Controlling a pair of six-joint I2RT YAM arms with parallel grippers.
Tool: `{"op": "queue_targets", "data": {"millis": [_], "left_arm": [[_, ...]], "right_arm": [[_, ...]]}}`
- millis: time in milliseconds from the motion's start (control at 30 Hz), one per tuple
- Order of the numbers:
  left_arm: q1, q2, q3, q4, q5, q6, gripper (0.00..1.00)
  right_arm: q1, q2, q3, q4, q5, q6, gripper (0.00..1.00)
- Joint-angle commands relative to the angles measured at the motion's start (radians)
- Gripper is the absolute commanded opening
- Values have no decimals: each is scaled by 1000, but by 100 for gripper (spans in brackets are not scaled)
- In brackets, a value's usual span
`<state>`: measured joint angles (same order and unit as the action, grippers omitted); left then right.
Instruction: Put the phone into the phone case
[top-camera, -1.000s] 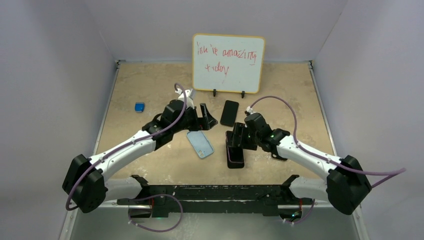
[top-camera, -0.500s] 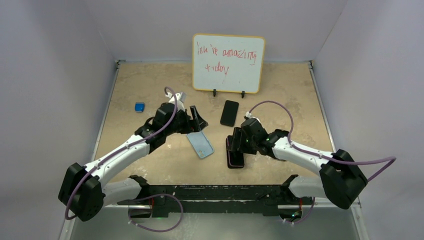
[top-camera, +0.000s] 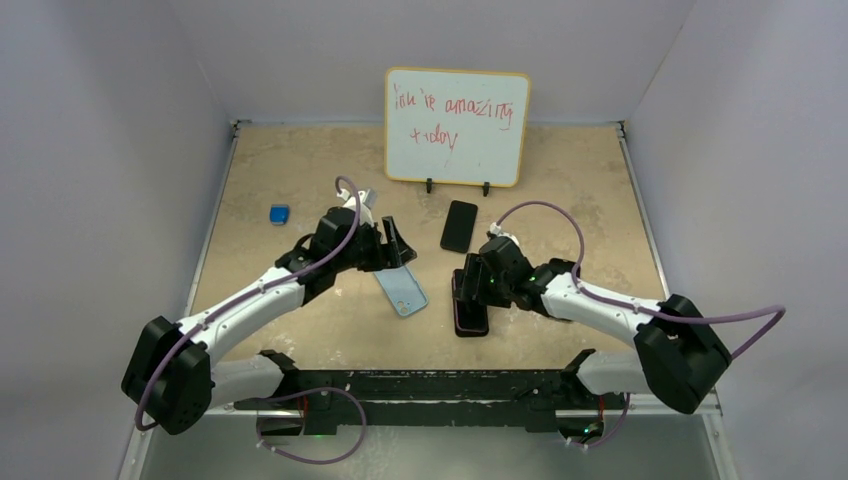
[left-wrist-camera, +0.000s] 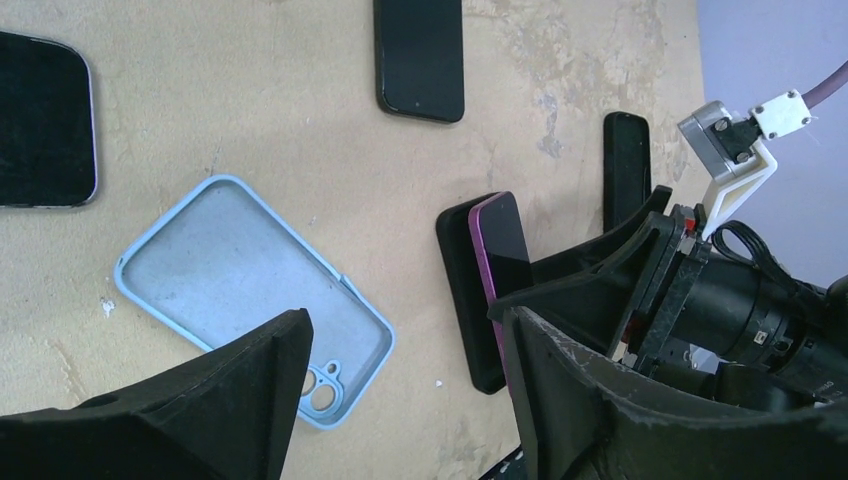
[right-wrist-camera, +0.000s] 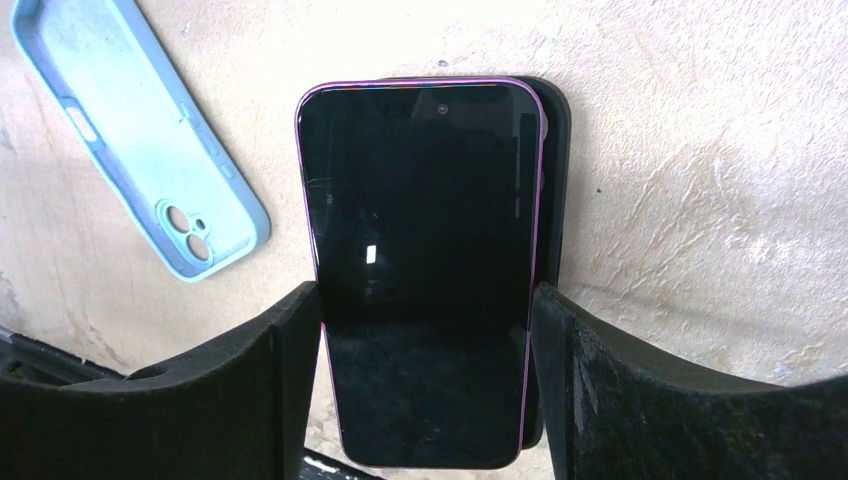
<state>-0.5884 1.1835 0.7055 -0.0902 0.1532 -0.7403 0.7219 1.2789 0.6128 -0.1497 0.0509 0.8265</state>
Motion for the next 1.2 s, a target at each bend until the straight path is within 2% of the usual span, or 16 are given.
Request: {"op": "queue_targets", "data": {"millis": [0,267,433,533,600,767,933,1167], "left_arm": [[2,-1,-14,10,-7,-14,71],[2,-3,59,-102,-22,25,69],[1,-18,50,-68,35,34,67],[-2,5,50,-37,75,21,65],[-8,34,64,-39,100,20,64],[-49,77,105,-67,99,27,62],[-106,117,102,-14,90,-15,60],[-197,231,81,154,117,-123,43]], "right_arm": [[6,27,2,42,42,0,48],[5,-5,-4,20,36,-2,64],[5,-35,20,-37,30,-18,67],[5,-55,47,-99,5,-27,79],[4,-65,60,-134,-19,-24,82],[4,-105,52,-139,-35,-31,83],[4,-127,37,-142,0,-44,81],[-52,-128,9,-126,-33,-80,76]]}}
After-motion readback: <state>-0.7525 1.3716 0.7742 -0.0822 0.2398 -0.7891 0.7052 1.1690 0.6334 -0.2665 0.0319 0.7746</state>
